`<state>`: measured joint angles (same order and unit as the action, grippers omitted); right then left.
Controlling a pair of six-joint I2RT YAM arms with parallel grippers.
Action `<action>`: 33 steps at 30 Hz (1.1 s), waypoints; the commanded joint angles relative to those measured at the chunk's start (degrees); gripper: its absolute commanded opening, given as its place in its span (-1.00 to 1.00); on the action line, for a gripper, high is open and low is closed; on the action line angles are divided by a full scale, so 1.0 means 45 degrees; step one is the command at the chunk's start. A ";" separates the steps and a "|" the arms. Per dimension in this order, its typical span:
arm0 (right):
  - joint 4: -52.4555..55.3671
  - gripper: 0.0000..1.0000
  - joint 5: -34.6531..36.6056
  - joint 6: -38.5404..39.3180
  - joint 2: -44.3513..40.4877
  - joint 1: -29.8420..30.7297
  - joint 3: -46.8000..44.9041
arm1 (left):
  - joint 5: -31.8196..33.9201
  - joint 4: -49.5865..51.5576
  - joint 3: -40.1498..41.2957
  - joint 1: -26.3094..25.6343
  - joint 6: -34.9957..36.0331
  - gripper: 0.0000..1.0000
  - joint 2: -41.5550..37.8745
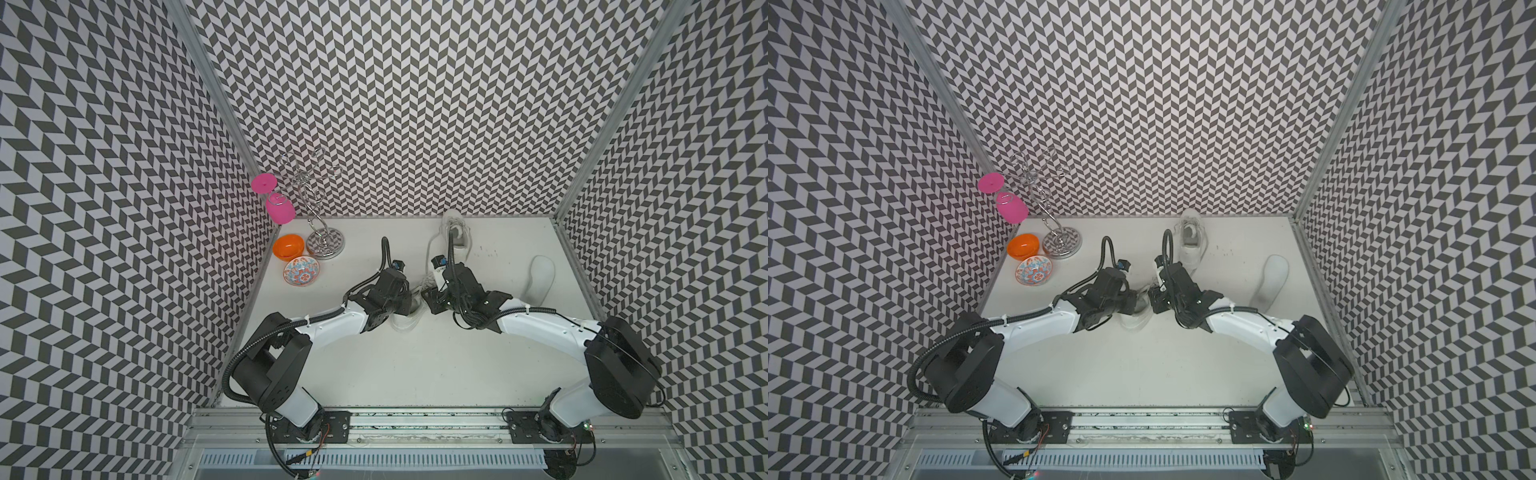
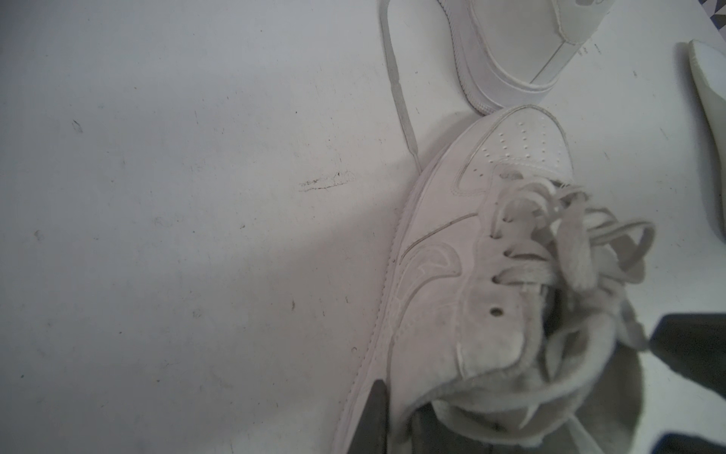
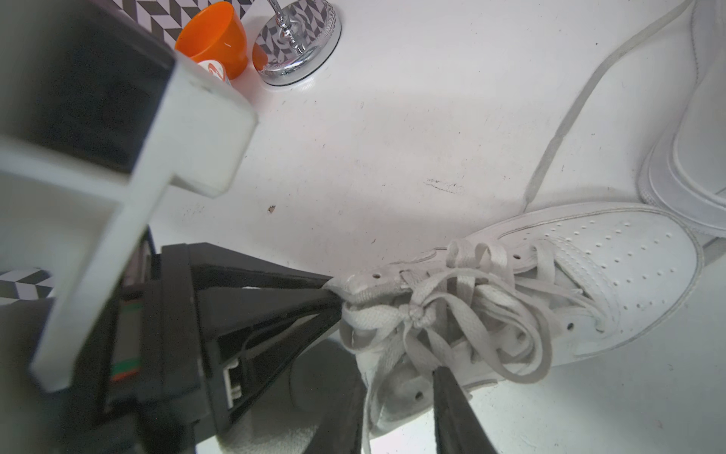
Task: Remove the insole from the shoe
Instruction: Untie the shoelace on the shoe.
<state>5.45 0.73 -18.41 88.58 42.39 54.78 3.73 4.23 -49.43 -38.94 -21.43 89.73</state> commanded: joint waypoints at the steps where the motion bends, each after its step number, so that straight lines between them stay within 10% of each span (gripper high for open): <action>1: 0.0009 -0.38 0.0676 0.0166 0.0286 0.0041 0.0402 | -0.0311 0.0190 0.0492 -0.0173 0.0016 -0.63 0.0074; 33: -0.0032 -1.00 0.1312 0.0222 -0.1116 0.0072 -0.0150 | 0.0360 0.0191 0.0769 -0.0214 -0.0199 -0.60 -0.0083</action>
<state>7.40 5.74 -16.99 87.57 42.59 55.44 4.49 2.17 -48.01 -39.03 -21.74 88.97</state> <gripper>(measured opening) 0.049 0.203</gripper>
